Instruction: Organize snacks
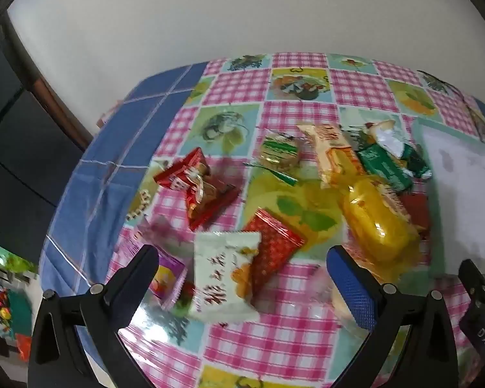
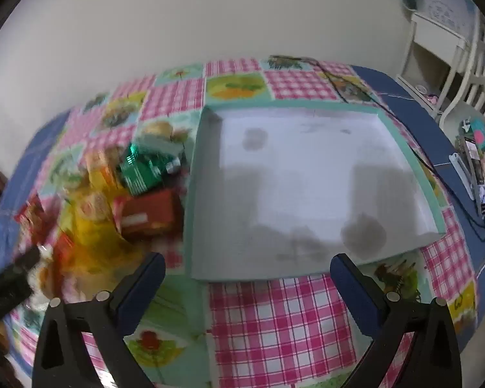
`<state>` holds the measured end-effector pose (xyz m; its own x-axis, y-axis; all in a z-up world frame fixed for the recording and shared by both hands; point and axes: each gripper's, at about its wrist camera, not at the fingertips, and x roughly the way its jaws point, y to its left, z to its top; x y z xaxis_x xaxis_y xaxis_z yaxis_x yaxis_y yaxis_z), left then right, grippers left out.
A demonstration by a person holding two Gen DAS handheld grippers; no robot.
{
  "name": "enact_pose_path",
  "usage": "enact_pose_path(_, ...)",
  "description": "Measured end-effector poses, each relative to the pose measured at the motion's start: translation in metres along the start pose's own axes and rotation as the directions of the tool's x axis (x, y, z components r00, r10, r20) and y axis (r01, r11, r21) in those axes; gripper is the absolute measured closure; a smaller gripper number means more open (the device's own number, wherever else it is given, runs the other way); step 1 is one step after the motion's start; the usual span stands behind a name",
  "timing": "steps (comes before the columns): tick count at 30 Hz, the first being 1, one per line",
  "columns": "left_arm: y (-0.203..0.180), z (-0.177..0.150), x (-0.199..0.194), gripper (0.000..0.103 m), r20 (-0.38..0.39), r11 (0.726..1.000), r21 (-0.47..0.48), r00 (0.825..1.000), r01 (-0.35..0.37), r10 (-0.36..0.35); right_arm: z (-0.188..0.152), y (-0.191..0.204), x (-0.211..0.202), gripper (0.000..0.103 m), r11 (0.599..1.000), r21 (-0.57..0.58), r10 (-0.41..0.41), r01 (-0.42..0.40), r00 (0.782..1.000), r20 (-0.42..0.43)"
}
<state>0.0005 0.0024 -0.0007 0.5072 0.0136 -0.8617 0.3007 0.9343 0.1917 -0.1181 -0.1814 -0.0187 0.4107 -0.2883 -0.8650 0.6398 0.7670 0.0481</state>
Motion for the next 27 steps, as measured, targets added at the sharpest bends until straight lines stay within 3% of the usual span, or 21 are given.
enact_pose_path(2, 0.004, -0.002, 0.002, 0.0, -0.01, 1.0, -0.011, 1.0, 0.012, -0.012, 0.001, -0.006, -0.005, 0.0, 0.998, 0.052, 0.021, -0.022, 1.0, 0.016)
enact_pose_path(4, 0.004, 0.001, 0.006, 0.0, 0.011, 0.999, 0.024, 1.0, -0.027, 0.027, -0.002, -0.008, -0.009, 0.0, 0.997, 0.08, 0.019, -0.022, 0.999, 0.034)
enact_pose_path(8, 0.002, 0.005, 0.011, 0.0, -0.022, 1.0, 0.023, 1.0, -0.019, 0.019, -0.001, 0.0, 0.004, 0.0, 0.996, 0.088, 0.007, -0.01, 1.0, 0.029)
enact_pose_path(13, 0.001, -0.002, 0.01, 0.0, -0.017, 0.999, 0.022, 1.0, -0.024, 0.024, -0.001, -0.02, -0.014, 0.0, 0.994, 0.098, 0.053, -0.055, 0.998, 0.026)
enact_pose_path(18, 0.0, -0.001, 0.014, 0.0, -0.046, 1.0, 0.005, 0.999, -0.022, 0.022, -0.002, -0.005, 0.005, 0.0, 1.0, 0.022, 0.005, -0.006, 1.0, 0.006)
enact_pose_path(27, 0.0, -0.004, 0.018, 0.0, -0.056, 1.0, 0.004, 0.998, -0.027, 0.027, -0.003, -0.002, 0.007, 0.0, 1.0, 0.0, 0.012, -0.012, 1.0, -0.01)
